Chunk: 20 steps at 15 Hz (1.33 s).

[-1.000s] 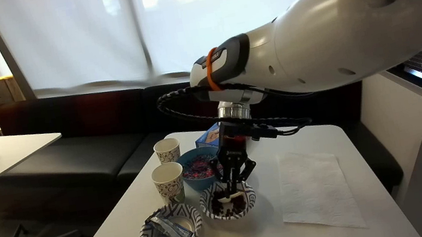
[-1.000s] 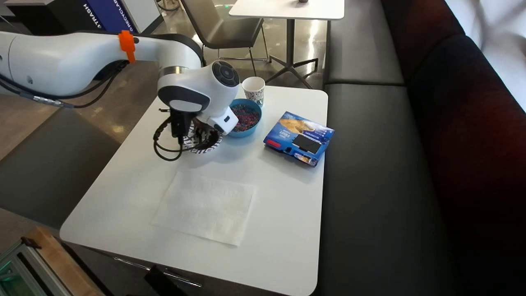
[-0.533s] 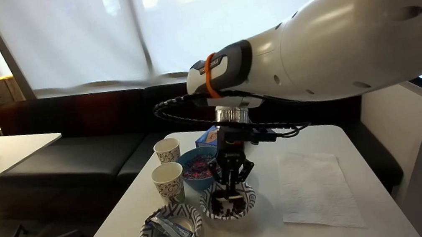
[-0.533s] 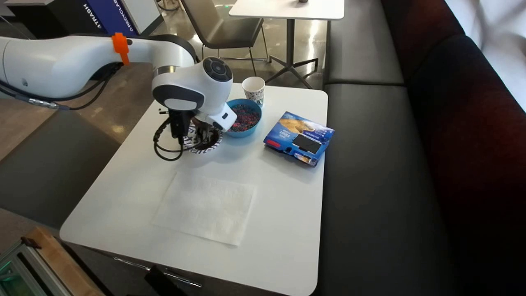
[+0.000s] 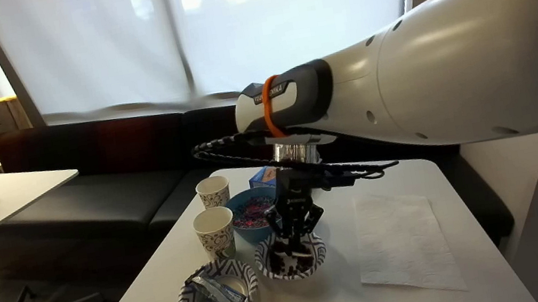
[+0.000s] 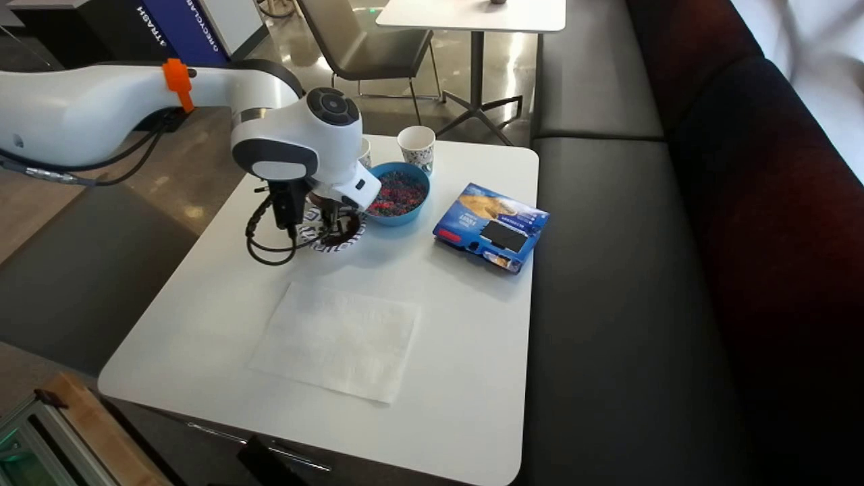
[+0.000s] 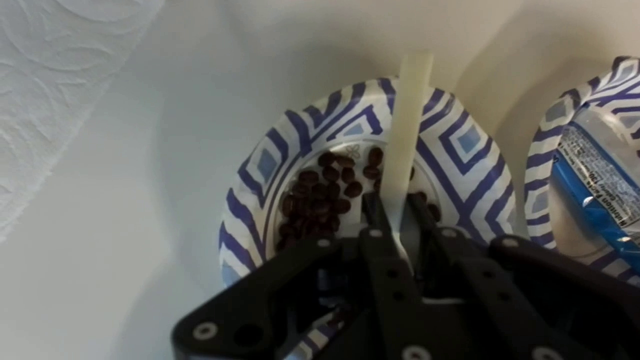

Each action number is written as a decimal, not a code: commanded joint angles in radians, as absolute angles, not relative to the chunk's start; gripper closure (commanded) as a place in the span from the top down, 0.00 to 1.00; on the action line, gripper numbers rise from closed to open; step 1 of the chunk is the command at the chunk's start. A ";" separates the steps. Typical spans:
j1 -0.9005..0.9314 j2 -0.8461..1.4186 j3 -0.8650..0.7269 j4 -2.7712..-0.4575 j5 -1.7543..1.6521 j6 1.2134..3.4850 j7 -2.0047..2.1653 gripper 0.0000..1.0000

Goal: Use the white spoon to place some contents from the black and white bowl into the coffee cup on the left.

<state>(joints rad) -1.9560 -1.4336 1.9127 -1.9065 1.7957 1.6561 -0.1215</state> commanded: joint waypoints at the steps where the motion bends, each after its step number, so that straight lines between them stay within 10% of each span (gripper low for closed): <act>1: -1.867 -1.481 1.901 -1.958 1.798 1.742 -0.125 0.03; 20: -1.610 -1.489 1.923 -2.115 1.774 2.043 -0.106 0.03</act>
